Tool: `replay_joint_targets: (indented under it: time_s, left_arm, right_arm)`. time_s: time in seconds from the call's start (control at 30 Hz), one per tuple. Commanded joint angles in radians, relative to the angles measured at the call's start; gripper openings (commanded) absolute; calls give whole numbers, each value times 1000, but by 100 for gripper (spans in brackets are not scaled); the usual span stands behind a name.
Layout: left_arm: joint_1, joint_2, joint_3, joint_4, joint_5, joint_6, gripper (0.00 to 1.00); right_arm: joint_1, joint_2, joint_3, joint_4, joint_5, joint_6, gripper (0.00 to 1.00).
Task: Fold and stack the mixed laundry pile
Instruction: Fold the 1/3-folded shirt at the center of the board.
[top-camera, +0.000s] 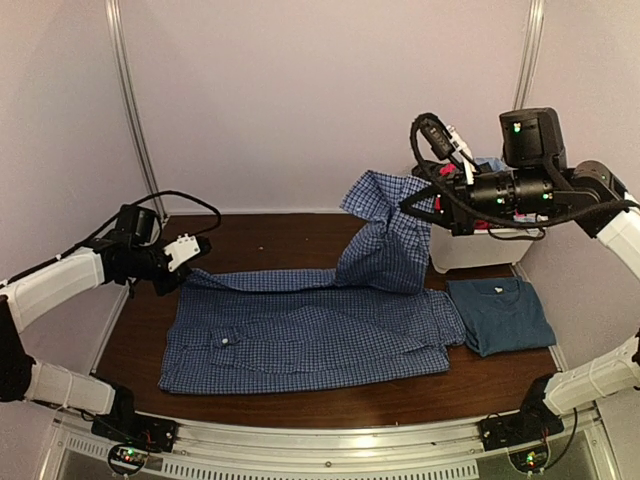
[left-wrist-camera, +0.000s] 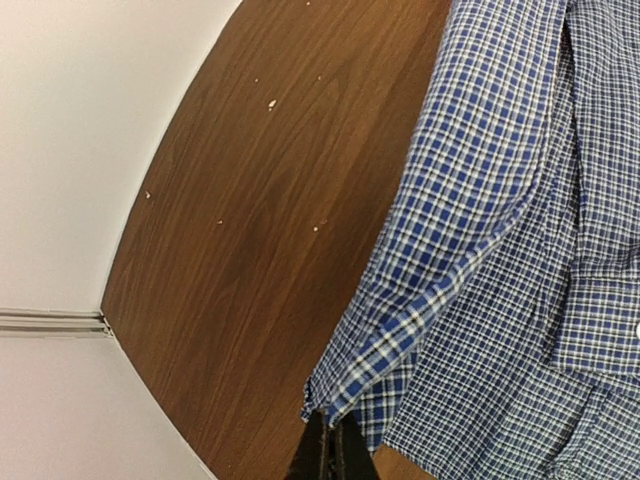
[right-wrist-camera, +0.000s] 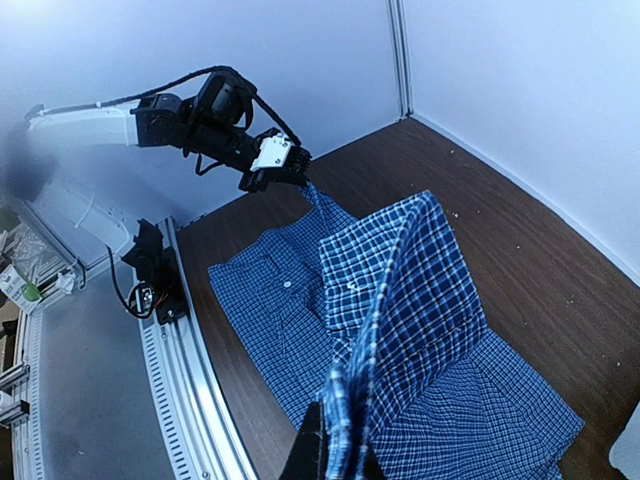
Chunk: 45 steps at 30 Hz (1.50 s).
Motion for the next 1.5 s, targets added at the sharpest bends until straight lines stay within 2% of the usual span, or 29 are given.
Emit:
replay_joint_targets:
  time_s: [0.0, 0.2, 0.4, 0.47, 0.57, 0.7, 0.77, 0.87, 0.97, 1.03, 1.1, 1.13, 1.2, 1.27, 1.33, 1.47]
  left_arm:
    - [-20, -35, 4, -42, -4, 49, 0]
    - [-38, -44, 17, -145, 31, 55, 0]
    - [-112, -21, -11, -229, -35, 60, 0]
    - [-134, -21, -5, -251, -78, 44, 11]
    - [-136, -53, 47, -305, -48, 9, 26]
    - [-136, -84, 107, -364, -82, -24, 36]
    - [-136, -114, 109, -324, -98, -65, 38]
    - [-135, -141, 113, -194, -157, -213, 39]
    - [-135, -136, 181, -137, -243, -483, 45]
    - [-125, -104, 249, -187, -257, -673, 50]
    - [-123, -86, 263, -233, -237, -909, 49]
    - [-123, -85, 254, -247, -212, -973, 49]
    - [-119, -104, 208, -259, -208, -1125, 49]
    - [-96, -154, 114, -202, -159, -1228, 51]
    - [-27, -202, -4, -101, -22, -1300, 54]
    - [157, -242, -213, 56, 148, -1373, 59]
  right_arm:
    - [47, -41, -32, -55, 45, 38, 0]
    - [66, -100, -39, -113, 98, 56, 0]
    - [66, -133, -76, -149, 154, 48, 0]
    - [66, -123, -99, -136, 120, 45, 0]
    - [66, -87, -141, -108, 35, 40, 0]
    - [79, -25, -193, -74, -128, 27, 0]
    - [100, -6, -196, -69, -158, 15, 0]
    - [111, 7, -175, -56, -193, -1, 0]
    - [109, 15, -135, -59, -145, -20, 0]
    - [95, 35, -108, -62, -97, -37, 0]
    - [72, 59, -90, -53, -79, -40, 0]
    - [60, 69, -84, -47, -73, -40, 0]
    - [40, 87, -74, -36, -62, -38, 0]
    - [23, 93, -72, -16, -70, -40, 0]
    - [7, 98, -70, -8, -81, -42, 0]
    - [-19, 108, -59, -16, -95, -41, 0]
